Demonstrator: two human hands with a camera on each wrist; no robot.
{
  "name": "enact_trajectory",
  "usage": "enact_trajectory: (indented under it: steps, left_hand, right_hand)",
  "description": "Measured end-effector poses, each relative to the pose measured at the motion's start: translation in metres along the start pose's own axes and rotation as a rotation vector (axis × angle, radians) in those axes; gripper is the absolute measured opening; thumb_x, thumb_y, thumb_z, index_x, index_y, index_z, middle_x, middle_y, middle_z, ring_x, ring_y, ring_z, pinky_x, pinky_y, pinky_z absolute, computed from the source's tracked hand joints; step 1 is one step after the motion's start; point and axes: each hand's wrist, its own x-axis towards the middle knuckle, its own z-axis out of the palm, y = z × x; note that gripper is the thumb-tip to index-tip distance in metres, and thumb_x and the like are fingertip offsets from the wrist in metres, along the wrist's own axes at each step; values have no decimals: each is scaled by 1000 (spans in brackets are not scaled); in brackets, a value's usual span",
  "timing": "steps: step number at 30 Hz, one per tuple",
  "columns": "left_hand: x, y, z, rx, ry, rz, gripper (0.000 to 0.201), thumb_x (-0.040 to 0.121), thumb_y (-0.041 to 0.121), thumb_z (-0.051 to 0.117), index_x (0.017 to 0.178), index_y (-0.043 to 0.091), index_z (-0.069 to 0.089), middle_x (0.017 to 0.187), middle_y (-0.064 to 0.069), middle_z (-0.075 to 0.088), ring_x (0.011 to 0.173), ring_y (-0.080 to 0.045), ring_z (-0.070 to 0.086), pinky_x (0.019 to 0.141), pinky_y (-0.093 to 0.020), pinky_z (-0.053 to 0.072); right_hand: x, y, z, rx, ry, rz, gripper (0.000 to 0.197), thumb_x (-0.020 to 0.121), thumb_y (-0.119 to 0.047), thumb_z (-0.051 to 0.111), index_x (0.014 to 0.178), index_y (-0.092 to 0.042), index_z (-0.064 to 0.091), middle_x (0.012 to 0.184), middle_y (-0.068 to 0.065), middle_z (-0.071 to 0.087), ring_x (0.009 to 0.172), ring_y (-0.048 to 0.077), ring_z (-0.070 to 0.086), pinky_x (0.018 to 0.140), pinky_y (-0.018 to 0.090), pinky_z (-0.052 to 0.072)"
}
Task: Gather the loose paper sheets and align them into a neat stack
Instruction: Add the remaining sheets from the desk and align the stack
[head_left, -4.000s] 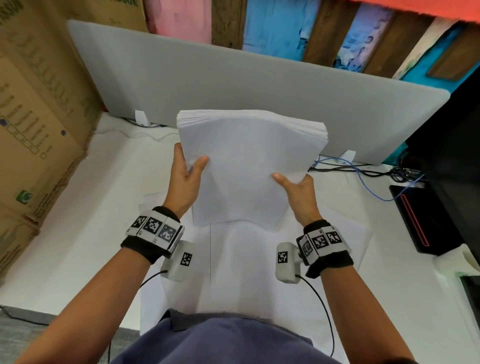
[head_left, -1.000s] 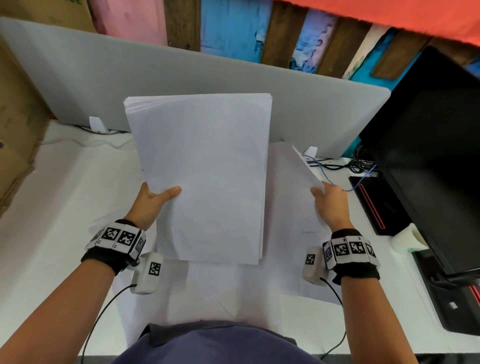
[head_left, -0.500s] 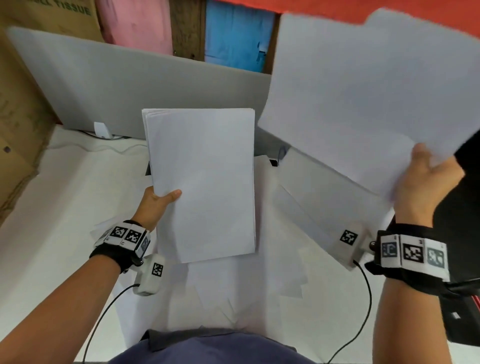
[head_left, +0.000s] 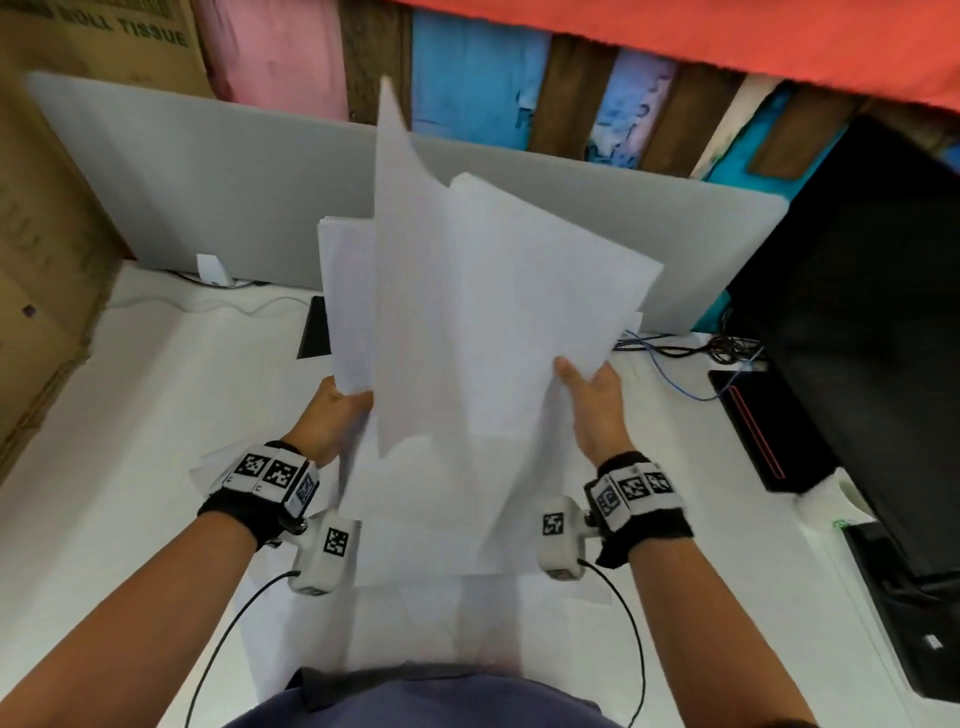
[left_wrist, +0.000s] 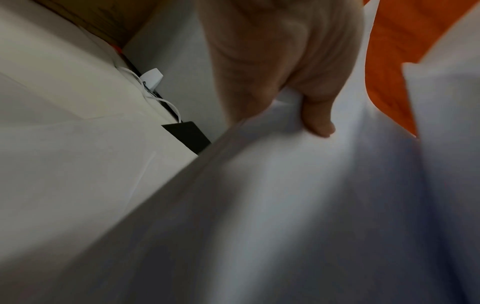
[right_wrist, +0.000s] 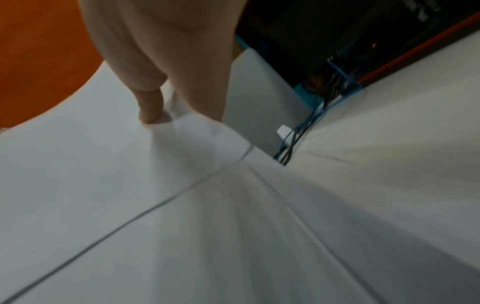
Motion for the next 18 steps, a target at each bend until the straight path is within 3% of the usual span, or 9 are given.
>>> enact_trajectory:
  steps: [2, 4, 6, 9, 11, 13, 14, 16, 18]
  left_hand:
    - [8, 4, -5, 138, 95, -211, 45, 98, -2, 32, 141, -8, 21, 151, -14, 21, 133, -28, 35, 94, -20, 31]
    - [5, -2, -14, 594, 75, -105, 44, 100, 4, 29, 143, 1, 20, 152, -13, 25, 136, -24, 32, 102, -22, 22]
    - [13, -7, -20, 784, 77, -72, 44, 101, 6, 28, 143, 4, 19, 152, -13, 24, 138, -22, 30, 104, -21, 18]
    - [23, -14, -22, 362, 123, -193, 41, 100, 3, 31, 139, -7, 27, 148, -23, 29, 136, -30, 32, 106, -27, 21]
    - [14, -20, -19, 141, 50, -84, 32, 98, 0, 33, 122, -13, 51, 130, -27, 51, 124, -34, 48, 100, -38, 34]
    - [11, -19, -13, -189, 12, 72, 46, 99, 11, 32, 85, 11, 76, 92, -4, 73, 89, -14, 69, 83, -34, 45]
    - [12, -21, -12, -324, 8, 126, 49, 97, 21, 34, 74, 24, 77, 77, 9, 73, 74, -5, 69, 79, -29, 47]
    - [14, -22, -9, -409, -21, 221, 39, 96, 31, 33, 84, 33, 70, 74, 22, 69, 71, 6, 64, 93, -32, 45]
    - [11, -21, -5, -309, -60, 317, 25, 94, 48, 39, 98, 39, 62, 81, 30, 66, 80, 14, 59, 108, -46, 31]
  right_hand:
    - [5, 6, 12, 13, -86, 33, 36, 91, -6, 55, 127, -7, 50, 120, 4, 60, 110, 18, 57, 97, 28, 46]
    - [10, 8, 18, 15, -147, 71, 40, 91, -3, 54, 130, -6, 47, 123, 5, 58, 111, 18, 56, 92, 20, 47]
    - [14, 9, 22, 19, -182, 116, 44, 87, 3, 57, 130, -2, 47, 126, 11, 57, 112, 23, 56, 91, 26, 47]
    - [18, 8, 26, -5, -153, 187, 36, 85, 4, 59, 120, -3, 55, 118, 12, 61, 109, 27, 58, 90, 32, 48]
    - [20, 9, 29, 6, -97, 202, 32, 85, 4, 60, 115, -5, 58, 114, 12, 63, 106, 28, 59, 93, 37, 48]
    - [21, 11, 31, 31, -43, 201, 32, 84, 5, 60, 114, -4, 59, 113, 14, 63, 103, 28, 60, 91, 38, 49]
    - [22, 12, 31, 48, -19, 201, 33, 83, 6, 60, 114, -4, 59, 112, 15, 63, 101, 28, 59, 88, 37, 49]
    - [22, 11, 30, 79, 21, 207, 31, 84, 6, 60, 113, -4, 59, 109, 14, 63, 97, 27, 59, 86, 36, 49]
    - [23, 9, 28, 101, 55, 215, 27, 85, 3, 61, 109, -8, 59, 107, 12, 63, 96, 24, 58, 86, 35, 48]
